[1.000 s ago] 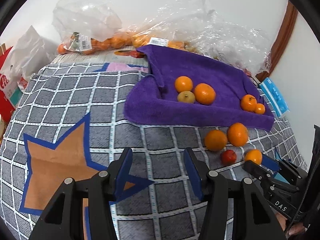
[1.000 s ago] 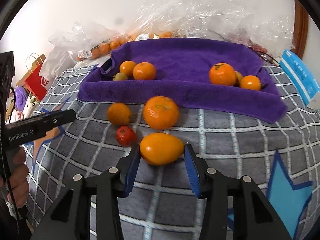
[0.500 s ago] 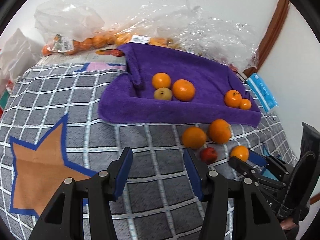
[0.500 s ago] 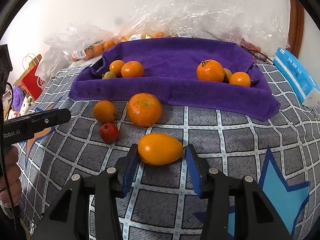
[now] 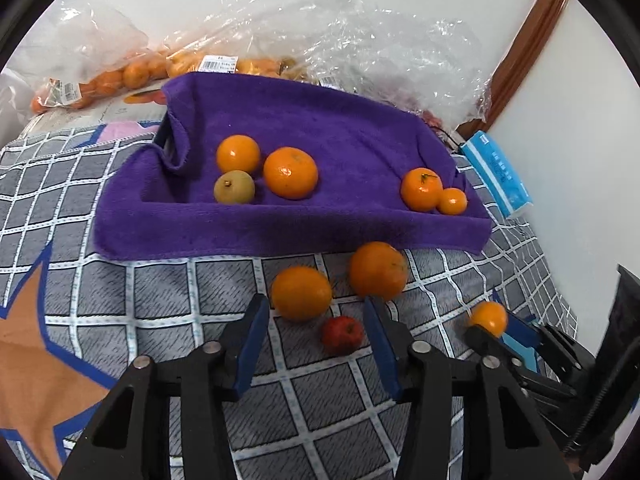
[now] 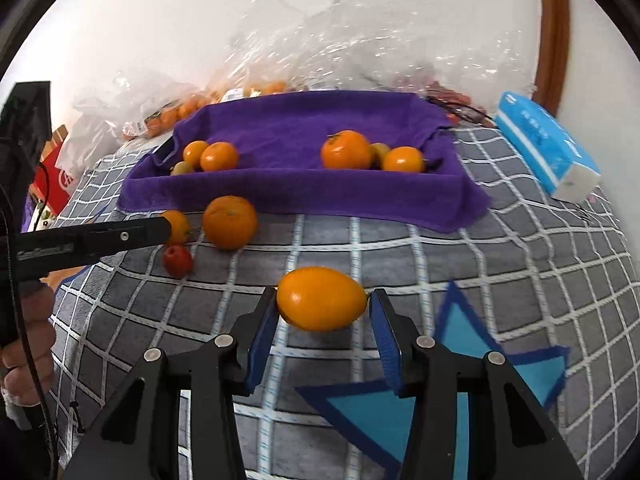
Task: Organize fruits
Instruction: 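Grasp an oval orange fruit with the right tool while the left tool grasps an orange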
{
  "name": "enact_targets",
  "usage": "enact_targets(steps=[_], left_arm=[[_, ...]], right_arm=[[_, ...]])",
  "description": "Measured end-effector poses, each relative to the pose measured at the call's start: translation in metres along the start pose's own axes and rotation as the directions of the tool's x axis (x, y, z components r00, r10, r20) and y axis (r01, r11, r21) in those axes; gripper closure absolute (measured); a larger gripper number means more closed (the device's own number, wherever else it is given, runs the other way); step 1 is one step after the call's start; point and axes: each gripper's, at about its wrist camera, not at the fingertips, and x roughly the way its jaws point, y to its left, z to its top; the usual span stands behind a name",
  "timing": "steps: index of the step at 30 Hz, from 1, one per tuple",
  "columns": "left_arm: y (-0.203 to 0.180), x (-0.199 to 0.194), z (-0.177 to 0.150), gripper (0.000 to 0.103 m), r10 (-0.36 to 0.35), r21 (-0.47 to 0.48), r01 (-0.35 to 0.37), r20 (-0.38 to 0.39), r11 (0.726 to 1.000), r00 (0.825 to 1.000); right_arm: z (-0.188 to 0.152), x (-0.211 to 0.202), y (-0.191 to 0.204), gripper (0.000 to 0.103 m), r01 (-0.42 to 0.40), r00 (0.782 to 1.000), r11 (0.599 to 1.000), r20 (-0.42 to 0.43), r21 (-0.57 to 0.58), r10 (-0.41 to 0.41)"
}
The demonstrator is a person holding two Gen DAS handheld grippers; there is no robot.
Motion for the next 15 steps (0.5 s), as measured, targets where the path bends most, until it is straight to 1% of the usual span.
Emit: enact_targets(steps=[4, 5, 6, 15], left_arm=[[-0.0013, 0.0070, 0.0029, 0.061, 0.027, -0.006, -0.027, -0.007, 1.000, 1.000], [-0.0014, 0.0086, 0.0036, 0.064, 0.038, -0.007, -0.038, -0.009, 0.999, 0.999], [-0.0017, 0.0103, 0.0037, 0.071, 0.047, -0.005, -0.047, -0.013, 0.999, 0.999], [0.0032, 0.0034, 0.0058, 0.071, 0.053, -0.011, -0.053, 0.017, 0.999, 0.998]], right_arm=[[-0.0011, -0.0016, -0.0085, 0.057, 0.009, 1.000, 1.000, 0.001, 0.016, -0.009], [-0.0006, -0.0020, -0.0101, 0.057, 0.012, 1.000, 1.000, 0.003, 0.017, -0.013], [-0.0004, -0.0020, -0.0101, 0.057, 0.015, 1.000, 1.000, 0.004, 0.019, -0.015], [0.0080, -0.0073, -0.0101, 0.057, 0.023, 0.999, 1.000, 0.032, 0.019, -0.024]])
